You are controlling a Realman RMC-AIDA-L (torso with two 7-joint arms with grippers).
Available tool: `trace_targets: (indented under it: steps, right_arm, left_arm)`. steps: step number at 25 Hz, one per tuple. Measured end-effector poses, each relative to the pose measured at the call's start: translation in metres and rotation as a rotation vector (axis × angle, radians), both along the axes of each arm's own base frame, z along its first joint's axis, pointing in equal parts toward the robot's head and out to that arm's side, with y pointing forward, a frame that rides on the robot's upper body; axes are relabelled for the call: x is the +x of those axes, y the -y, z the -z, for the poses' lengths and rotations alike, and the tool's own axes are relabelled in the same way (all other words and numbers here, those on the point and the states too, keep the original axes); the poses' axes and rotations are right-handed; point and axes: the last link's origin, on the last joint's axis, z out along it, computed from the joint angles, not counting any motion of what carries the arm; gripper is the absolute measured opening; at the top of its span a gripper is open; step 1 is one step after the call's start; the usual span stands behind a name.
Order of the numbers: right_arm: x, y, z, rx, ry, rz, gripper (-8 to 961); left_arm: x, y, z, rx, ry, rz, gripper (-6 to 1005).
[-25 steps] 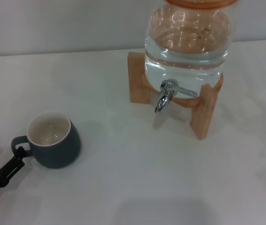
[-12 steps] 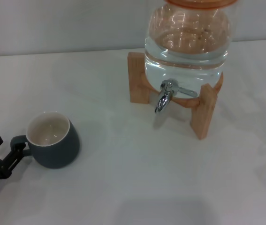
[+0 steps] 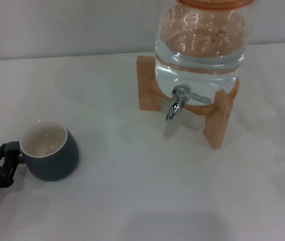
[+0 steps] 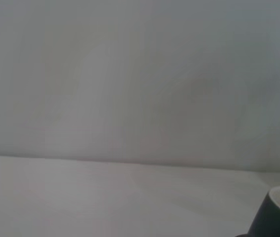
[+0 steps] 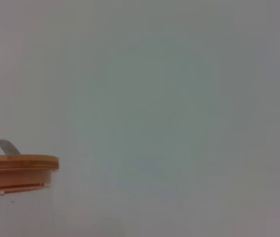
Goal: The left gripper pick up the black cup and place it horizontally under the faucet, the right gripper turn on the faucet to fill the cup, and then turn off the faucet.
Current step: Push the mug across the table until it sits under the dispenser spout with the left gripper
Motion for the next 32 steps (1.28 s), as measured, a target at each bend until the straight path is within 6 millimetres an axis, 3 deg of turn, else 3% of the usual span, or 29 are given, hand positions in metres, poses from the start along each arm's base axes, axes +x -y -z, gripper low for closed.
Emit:
trace_targets:
  steps: [8,19,32]
  right_arm:
    - [0.001,-0.002,0.0,0.001,0.001,0.009,824]
    - [-0.002,-0.007,0.001,0.0,0.0,0.003,823]
    - [-0.008,-0.012,0.008,-0.013,-0.011,-0.019,823]
  left_arm:
    - [0.005,-0.008,0.0,-0.006,-0.007,0.02,163]
    - [0.028,-0.031,0.006,-0.041,-0.016,0.111,151]
    - [0.084,-0.069,0.043,-0.205,-0.065,0.276,149]
